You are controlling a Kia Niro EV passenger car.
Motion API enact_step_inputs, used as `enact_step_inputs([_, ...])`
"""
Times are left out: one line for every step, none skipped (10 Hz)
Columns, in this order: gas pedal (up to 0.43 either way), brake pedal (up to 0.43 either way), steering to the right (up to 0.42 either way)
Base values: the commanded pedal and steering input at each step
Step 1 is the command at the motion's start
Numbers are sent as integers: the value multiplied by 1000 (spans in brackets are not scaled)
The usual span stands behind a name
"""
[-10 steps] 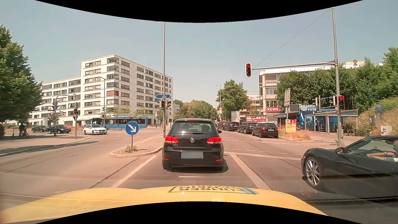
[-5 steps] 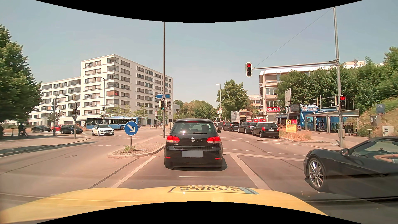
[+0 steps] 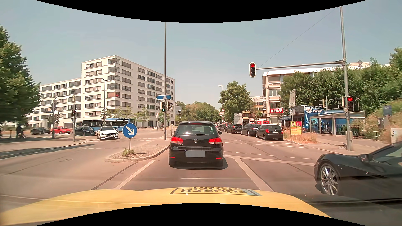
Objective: Follow the waypoints while adhering to traffic rules and regulations
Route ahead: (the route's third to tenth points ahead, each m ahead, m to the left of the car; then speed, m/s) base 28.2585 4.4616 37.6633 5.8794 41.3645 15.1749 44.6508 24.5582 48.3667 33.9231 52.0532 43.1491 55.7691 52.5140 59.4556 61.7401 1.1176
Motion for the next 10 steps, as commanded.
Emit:
enact_step_inputs([209, 0, -8])
enact_step_inputs([220, 0, -8])
enact_step_inputs([240, 0, -8])
enact_step_inputs([240, 0, -8])
enact_step_inputs([248, 0, -8])
enact_step_inputs([260, 0, -8])
enact_step_inputs([268, 0, -8])
enact_step_inputs([280, 0, -8])
enact_step_inputs([280, 0, -8])
enact_step_inputs([280, 0, -8])
